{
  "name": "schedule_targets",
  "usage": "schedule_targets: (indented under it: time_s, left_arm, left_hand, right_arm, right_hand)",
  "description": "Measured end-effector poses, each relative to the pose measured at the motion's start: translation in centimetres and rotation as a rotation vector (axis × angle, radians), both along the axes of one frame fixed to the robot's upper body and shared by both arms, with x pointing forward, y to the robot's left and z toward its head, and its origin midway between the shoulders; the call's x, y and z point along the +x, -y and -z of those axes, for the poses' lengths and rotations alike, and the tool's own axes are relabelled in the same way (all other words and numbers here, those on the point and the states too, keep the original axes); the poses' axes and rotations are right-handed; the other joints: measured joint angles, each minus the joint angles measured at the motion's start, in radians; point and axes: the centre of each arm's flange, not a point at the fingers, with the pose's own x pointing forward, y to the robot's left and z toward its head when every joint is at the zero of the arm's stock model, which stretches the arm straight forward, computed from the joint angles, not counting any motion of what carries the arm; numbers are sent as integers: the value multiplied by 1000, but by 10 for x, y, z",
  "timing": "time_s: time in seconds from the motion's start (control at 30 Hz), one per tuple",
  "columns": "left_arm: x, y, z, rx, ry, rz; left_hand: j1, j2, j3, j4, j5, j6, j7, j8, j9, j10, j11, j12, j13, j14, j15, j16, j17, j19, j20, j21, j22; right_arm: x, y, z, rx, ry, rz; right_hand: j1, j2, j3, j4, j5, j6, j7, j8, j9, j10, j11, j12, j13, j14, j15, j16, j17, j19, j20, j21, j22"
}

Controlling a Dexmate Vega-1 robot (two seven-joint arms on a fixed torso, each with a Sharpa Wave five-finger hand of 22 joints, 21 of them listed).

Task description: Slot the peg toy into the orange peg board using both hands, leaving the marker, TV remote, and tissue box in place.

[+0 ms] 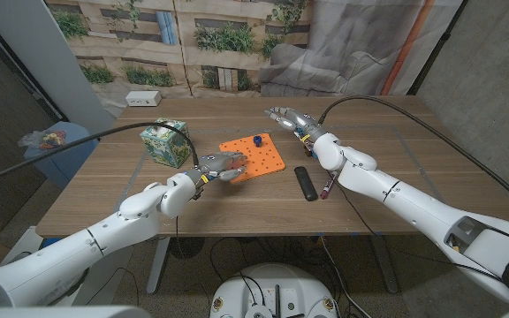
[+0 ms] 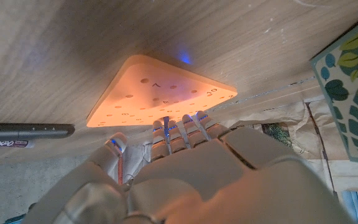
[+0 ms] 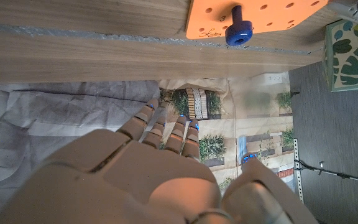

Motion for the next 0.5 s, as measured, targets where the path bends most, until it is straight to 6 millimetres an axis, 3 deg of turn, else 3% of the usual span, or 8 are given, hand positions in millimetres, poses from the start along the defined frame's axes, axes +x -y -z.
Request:
schedule_targets:
  time_s: [0.5]
  left_arm:
    - [-6, -8, -18, -125, 56, 21]
  left_hand:
    - [0, 0, 4, -4, 0, 11, -1, 0, 0, 13, -6, 0, 0, 0, 0, 0, 0, 7, -1, 0, 0]
  right_arm:
    - [-4, 33, -8, 191, -25, -7]
  right_hand:
    - [0, 0, 4, -4, 0, 5, 5, 0, -5, 9, 16, 7, 0, 9, 2, 0, 0, 14, 0, 0, -2]
